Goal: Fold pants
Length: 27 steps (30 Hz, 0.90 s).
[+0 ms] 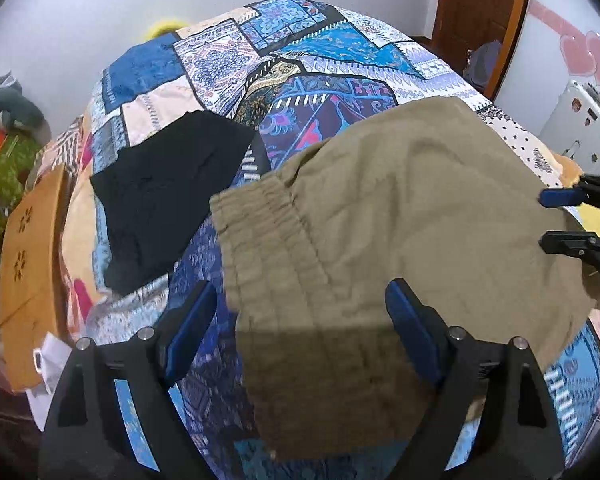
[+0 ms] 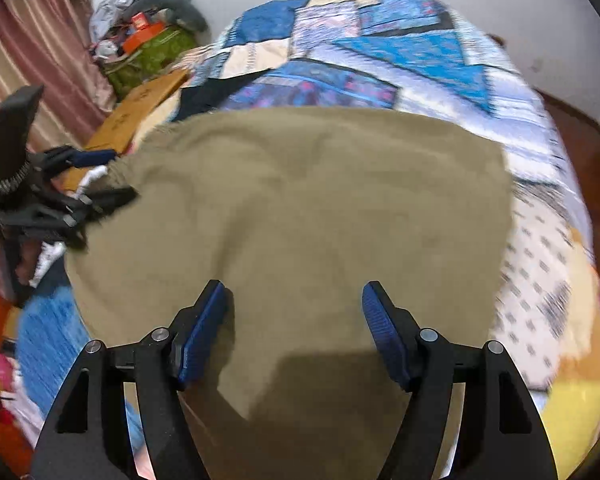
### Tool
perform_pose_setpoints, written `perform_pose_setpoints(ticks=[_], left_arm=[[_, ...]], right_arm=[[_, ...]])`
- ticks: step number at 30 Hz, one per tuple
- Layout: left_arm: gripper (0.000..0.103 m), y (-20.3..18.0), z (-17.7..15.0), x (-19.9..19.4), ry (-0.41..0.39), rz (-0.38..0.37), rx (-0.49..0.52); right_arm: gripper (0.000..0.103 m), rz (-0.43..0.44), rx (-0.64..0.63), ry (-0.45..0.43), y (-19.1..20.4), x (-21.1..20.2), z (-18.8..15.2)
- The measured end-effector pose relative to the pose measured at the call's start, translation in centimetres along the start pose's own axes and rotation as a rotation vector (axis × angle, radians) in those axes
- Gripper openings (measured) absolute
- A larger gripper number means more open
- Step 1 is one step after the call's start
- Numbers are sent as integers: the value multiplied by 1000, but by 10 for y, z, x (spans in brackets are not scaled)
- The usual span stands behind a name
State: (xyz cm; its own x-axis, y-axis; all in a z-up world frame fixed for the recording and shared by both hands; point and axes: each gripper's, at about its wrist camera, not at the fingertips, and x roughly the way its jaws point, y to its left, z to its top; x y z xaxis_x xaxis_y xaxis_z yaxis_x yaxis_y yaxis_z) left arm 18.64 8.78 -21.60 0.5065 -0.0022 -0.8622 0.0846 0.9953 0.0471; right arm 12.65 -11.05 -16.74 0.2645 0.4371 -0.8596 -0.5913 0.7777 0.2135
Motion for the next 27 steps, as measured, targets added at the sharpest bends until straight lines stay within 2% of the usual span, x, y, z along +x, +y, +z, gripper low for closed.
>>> perform_pose_setpoints(ticks=[5,9,13,17,23,25,27], left_arm=[[88,5,-13,-8,-22,-9,-57],[88,4,-22,-17,-46,15,-63],[88,2,-28,-26,-63,38,-62],[88,1,-34,-35,-79,58,-56],[89,8,-42,-51,-118,89,-91],[89,16,-42,-59,-138,171,-129],[89,25,-43,-67,-152,205,-161]], right_arm=[[67,-72,67,-57,-10,-26,-35],[67,-74,153,-78,-27,-39,-55],[67,-113,207,-99,-39,-49,-72],[67,-104,264,-111,-45,-57,-81],[67,-200,175,-142,-29,-73,-78],[67,-201,155,-164,-23,-77,-73],[67,-195,141,-195,-17,-84,-68]])
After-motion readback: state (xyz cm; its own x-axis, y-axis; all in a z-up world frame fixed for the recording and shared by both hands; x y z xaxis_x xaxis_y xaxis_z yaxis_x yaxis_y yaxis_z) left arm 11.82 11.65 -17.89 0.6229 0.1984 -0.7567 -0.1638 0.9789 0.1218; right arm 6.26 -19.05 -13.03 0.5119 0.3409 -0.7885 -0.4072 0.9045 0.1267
